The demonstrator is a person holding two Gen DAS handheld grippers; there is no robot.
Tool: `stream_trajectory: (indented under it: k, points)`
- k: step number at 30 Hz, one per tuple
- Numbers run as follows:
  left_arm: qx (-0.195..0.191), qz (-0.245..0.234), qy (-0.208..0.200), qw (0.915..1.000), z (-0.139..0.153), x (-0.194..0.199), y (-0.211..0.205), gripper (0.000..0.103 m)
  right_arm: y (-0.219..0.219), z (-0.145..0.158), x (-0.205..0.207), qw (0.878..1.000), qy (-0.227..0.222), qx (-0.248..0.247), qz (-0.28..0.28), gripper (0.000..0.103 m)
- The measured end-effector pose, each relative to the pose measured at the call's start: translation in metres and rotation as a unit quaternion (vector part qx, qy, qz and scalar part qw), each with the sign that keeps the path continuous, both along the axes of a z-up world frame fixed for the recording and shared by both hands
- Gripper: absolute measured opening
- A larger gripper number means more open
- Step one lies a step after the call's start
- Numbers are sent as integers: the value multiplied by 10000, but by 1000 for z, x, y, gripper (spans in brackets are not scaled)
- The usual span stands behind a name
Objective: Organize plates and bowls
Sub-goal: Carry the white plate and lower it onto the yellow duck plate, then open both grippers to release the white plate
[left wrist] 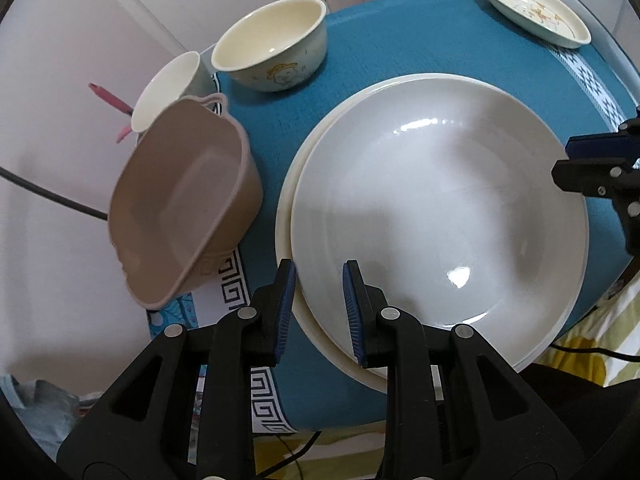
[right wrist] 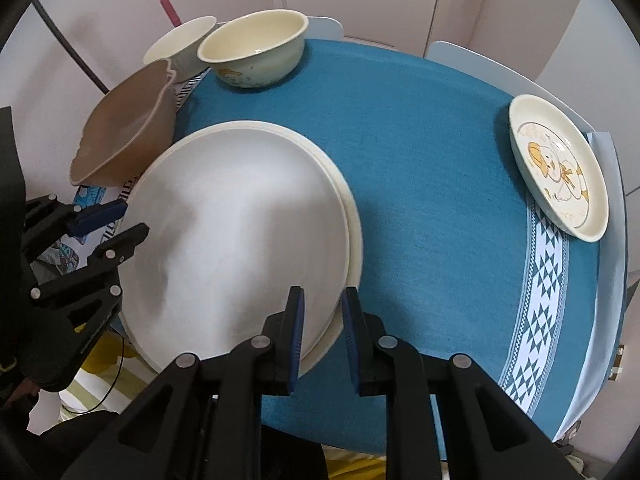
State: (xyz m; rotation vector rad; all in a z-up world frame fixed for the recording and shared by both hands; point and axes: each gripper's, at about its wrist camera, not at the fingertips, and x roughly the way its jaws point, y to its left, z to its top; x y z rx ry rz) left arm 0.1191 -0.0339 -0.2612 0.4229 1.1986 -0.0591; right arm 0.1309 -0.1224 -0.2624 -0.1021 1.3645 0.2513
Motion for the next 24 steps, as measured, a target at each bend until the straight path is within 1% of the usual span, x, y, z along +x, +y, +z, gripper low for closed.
stream_trajectory:
  k: [4, 10, 12, 15, 17, 18, 19, 20, 21, 22, 23, 24]
  points:
    - [-1, 2, -25, 10000, 1, 3, -1, 22, 0, -1, -1, 10000, -3, -8, -10, 18]
    - [-199, 71, 27, 9998, 1, 6, 3, 22, -2, 1, -3, 9999, -9, 68, -110, 18]
    - [-294, 93, -28, 9995, 9, 5, 5, 22, -6, 9, -3, 9997, -107, 122, -207, 18]
    - [-478, 120, -193, 9986, 31, 6, 7, 22, -12, 24, -3, 9988, -279, 224, -342, 18]
    - [-660, 143, -349, 9971, 49, 9, 10, 27, -18, 38, -2, 9976, -407, 355, -440, 18]
    - [-763, 145, -435, 9960, 59, 11, 11, 31, -21, 45, -2, 9967, -467, 438, -498, 18]
    - [-855, 133, -547, 9948, 69, 14, 12, 55, -24, 50, -2, 9959, -506, 512, -555, 18]
    - [-897, 114, -653, 9938, 77, 15, 12, 92, -28, 57, -2, 9946, -575, 579, -638, 20]
    - [-937, 72, -826, 9921, 87, 17, 11, 103, -33, 64, -2, 9929, -690, 626, -743, 32]
    - [-1000, -3, -1054, 9894, 96, 16, 10, 103, -37, 68, -3, 9913, -782, 661, -832, 46]
    - [-1079, -116, -1192, 9869, 104, 18, 8, 103, -42, 74, -4, 9883, -921, 730, -976, 80]
    - [-1157, -228, -1203, 9857, 110, 20, 4, 103, -50, 79, -5, 9850, -1048, 793, -1118, 100]
